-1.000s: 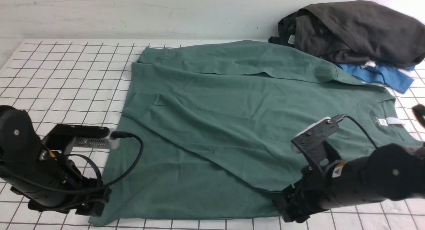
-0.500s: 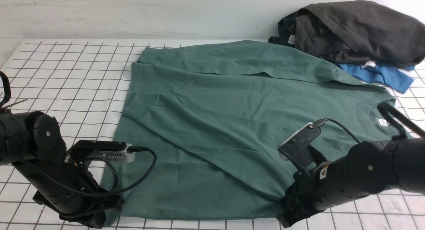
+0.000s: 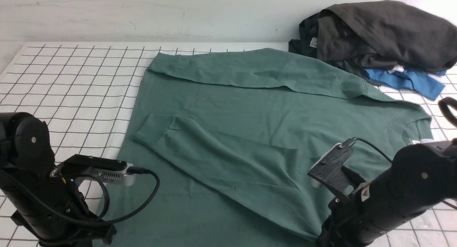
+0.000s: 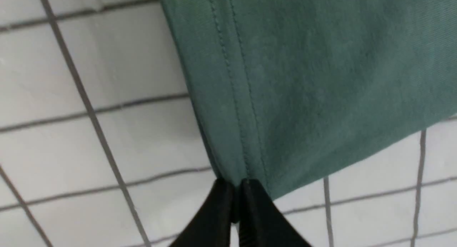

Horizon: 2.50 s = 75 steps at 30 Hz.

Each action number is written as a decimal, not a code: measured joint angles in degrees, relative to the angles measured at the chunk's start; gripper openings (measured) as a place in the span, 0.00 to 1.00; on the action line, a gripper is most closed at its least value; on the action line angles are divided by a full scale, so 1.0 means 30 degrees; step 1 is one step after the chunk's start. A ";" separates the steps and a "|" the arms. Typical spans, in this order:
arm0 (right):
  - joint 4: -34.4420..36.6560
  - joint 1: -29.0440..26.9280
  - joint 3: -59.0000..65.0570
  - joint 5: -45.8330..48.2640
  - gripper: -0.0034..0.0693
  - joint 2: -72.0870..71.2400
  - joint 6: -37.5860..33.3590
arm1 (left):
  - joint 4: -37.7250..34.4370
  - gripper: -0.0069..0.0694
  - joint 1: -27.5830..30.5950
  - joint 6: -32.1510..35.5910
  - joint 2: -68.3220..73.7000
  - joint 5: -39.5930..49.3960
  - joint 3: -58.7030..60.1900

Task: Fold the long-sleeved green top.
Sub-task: Use the left arm to clamp the cuff farthest from it

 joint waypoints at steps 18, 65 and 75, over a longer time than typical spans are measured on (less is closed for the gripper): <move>-0.0019 0.0002 -0.0328 0.2452 0.59 -0.0036 0.0304 | -0.0092 0.56 0.0000 0.0204 -0.0097 0.1938 -0.2025; -0.1273 0.0002 -0.3605 0.0775 0.54 -0.0231 0.5342 | -0.2503 0.31 0.1891 -0.3314 2.4667 -0.5040 -3.6893; -0.1630 0.0002 -0.3605 0.0888 0.54 -0.0231 0.5558 | -0.2481 0.11 0.1874 -0.1784 2.3350 -0.2341 -3.7151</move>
